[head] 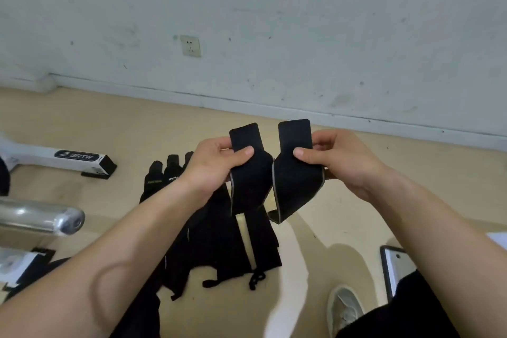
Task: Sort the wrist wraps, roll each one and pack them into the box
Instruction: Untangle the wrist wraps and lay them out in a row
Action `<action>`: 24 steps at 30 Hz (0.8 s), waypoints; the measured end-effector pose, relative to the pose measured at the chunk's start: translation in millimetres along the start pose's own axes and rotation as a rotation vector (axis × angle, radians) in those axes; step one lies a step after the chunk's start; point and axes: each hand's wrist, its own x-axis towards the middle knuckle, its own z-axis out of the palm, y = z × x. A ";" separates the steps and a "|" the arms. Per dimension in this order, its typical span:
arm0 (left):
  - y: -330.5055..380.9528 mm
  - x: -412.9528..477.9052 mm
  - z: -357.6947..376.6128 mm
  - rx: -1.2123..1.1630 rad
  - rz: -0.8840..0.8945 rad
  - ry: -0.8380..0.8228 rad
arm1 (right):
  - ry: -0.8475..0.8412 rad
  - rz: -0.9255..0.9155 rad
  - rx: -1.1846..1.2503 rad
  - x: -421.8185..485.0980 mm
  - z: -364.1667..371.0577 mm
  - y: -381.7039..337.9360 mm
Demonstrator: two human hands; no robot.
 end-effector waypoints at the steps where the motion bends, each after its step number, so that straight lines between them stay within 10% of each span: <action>1: -2.9 -1.6 -1.8 -0.024 -0.003 0.014 | -0.003 -0.015 0.011 -1.3 4.4 -4.1; 24: -6.8 14.6 -0.6 -0.164 -0.100 -0.012 | 0.026 -0.125 -0.050 33.9 49.6 1.6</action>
